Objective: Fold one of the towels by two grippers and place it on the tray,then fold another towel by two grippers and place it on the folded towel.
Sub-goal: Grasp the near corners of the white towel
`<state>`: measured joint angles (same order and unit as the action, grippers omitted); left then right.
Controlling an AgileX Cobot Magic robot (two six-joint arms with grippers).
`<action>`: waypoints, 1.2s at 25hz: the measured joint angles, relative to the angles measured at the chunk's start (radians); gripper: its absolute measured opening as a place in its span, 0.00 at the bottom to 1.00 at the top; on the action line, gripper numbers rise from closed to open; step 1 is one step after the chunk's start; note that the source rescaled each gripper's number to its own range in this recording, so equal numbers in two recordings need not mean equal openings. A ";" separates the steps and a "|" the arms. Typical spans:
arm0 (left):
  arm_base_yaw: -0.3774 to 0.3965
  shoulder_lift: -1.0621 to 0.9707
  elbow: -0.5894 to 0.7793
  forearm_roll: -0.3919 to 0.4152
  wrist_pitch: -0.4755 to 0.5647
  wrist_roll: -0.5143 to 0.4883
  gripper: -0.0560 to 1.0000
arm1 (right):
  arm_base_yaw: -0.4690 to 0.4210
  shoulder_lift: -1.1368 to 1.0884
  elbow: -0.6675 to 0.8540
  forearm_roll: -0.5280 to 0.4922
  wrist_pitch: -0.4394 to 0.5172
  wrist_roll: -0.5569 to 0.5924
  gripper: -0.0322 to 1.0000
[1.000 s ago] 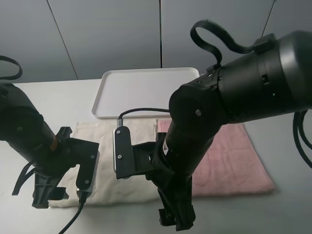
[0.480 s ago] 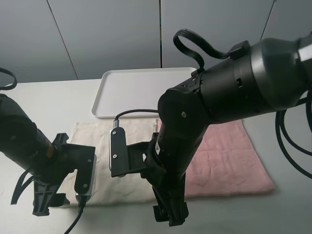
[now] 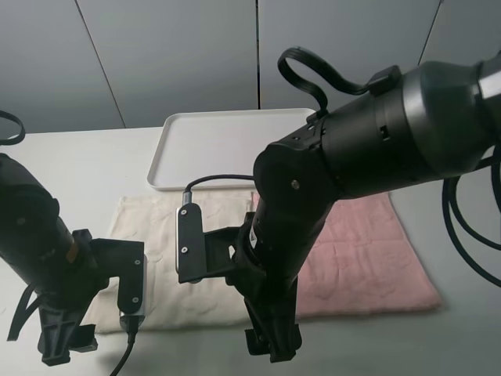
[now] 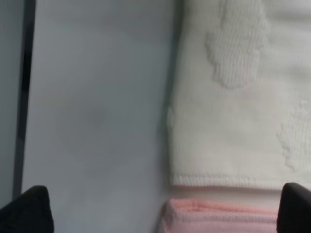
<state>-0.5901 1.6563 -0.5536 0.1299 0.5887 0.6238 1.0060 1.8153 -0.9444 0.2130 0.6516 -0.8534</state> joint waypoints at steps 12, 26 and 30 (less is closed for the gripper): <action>-0.042 0.000 0.068 -0.106 -0.006 0.095 1.00 | 0.000 0.000 0.000 -0.014 -0.015 0.027 1.00; -0.045 0.000 0.068 0.017 -0.027 -0.024 1.00 | 0.000 0.000 0.000 -0.025 -0.021 0.031 1.00; -0.045 0.000 0.068 0.036 -0.049 -0.040 1.00 | 0.000 0.000 0.000 -0.055 -0.021 0.033 1.00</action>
<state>-0.6356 1.6563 -0.4852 0.1660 0.5394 0.5837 1.0060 1.8153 -0.9444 0.1577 0.6310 -0.8203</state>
